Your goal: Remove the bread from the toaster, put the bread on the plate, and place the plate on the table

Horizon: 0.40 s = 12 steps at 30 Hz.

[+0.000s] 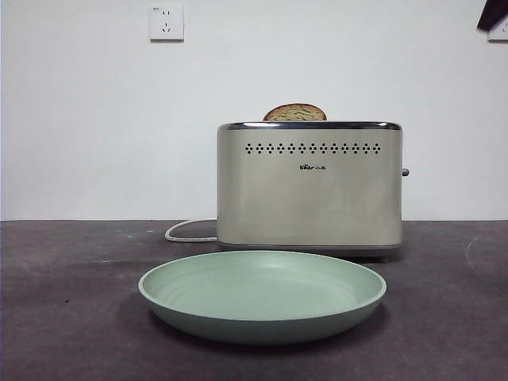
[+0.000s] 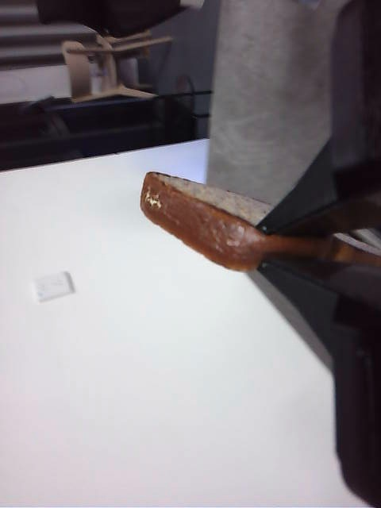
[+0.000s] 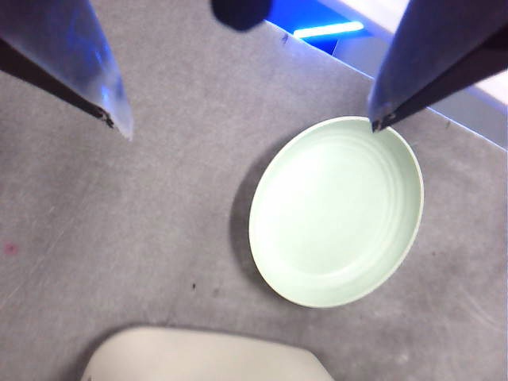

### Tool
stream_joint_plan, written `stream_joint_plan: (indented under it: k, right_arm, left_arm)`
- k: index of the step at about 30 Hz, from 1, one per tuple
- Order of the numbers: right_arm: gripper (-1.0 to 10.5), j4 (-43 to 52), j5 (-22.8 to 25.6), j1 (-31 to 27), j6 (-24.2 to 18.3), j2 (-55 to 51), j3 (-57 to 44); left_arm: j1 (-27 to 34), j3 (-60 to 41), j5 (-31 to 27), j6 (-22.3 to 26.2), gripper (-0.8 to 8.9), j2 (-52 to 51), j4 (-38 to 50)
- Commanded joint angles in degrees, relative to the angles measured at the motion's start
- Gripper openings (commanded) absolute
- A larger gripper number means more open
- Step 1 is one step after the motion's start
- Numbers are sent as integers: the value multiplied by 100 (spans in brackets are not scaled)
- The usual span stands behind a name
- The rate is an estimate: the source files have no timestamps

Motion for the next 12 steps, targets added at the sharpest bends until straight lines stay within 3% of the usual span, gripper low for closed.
stream_joint_plan:
  k: [1, 8, 12]
  right_arm:
    - [504, 120, -9, 83, 59, 227, 15]
    - [501, 763, -4, 400, 90, 955, 15]
    - [500, 1023, 11, 625, 125, 1484, 15]
  left_arm:
    - [7, -9, -133, -164, -8, -184, -527]
    - [0, -44, -136, -153, -6, -546, -1725]
    - [0, -354, -133, -177, -5, -774, -1961]
